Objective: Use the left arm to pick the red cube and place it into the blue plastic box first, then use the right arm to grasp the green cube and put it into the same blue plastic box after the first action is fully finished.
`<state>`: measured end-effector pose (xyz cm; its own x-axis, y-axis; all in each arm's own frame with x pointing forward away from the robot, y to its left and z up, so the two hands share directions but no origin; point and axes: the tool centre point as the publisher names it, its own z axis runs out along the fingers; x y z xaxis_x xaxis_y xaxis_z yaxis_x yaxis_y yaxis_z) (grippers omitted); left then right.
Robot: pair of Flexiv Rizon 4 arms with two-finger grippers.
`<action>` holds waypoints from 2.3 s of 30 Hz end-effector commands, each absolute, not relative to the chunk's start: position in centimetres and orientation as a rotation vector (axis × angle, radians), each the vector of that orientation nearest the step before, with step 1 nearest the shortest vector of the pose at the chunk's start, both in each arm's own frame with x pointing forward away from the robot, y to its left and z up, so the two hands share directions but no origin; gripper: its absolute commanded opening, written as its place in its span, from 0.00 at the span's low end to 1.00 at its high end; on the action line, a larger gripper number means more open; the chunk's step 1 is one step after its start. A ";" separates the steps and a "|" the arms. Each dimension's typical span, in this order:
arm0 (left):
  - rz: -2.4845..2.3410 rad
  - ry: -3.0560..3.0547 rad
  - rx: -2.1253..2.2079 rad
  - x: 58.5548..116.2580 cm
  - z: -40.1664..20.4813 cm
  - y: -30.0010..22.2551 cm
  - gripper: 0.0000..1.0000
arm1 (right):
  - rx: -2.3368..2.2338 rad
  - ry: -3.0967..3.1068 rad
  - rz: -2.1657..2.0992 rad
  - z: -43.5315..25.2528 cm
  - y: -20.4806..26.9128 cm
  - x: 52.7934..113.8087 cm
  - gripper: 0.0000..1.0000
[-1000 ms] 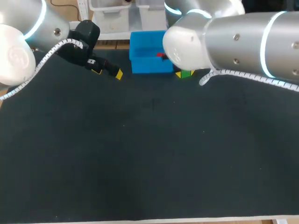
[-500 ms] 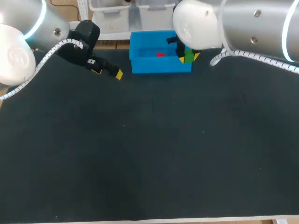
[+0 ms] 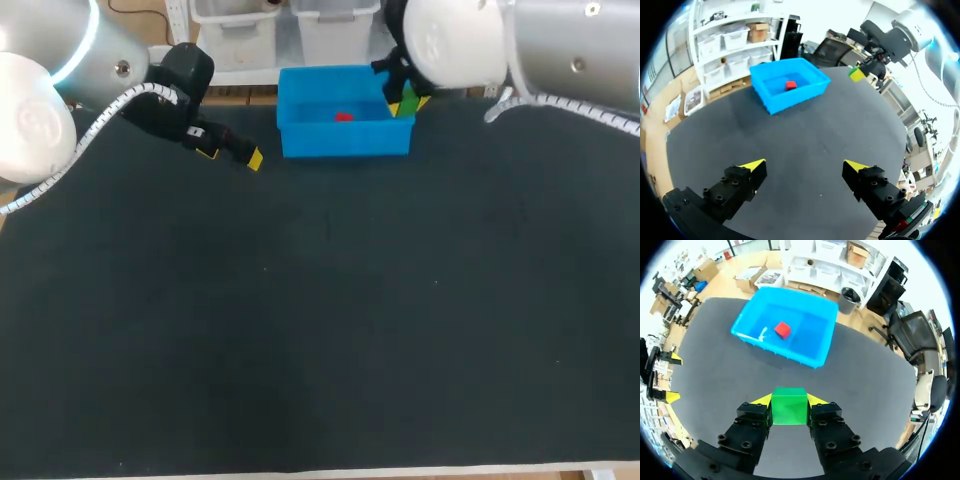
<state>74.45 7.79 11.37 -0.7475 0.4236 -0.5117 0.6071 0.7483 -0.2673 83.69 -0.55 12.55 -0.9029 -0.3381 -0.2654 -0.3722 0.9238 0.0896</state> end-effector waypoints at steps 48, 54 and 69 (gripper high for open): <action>-0.601 2.517 0.790 74.5 11.3 8.0 1.00 | -0.997 2.634 0.591 10.4 3.9 98.7 0.00; -0.601 2.517 0.790 74.5 11.3 8.0 1.00 | -1.020 2.645 0.581 9.5 4.5 99.9 0.00; -0.601 2.517 0.790 74.5 11.3 8.0 1.00 | -1.029 2.648 0.495 10.0 4.9 100.1 1.00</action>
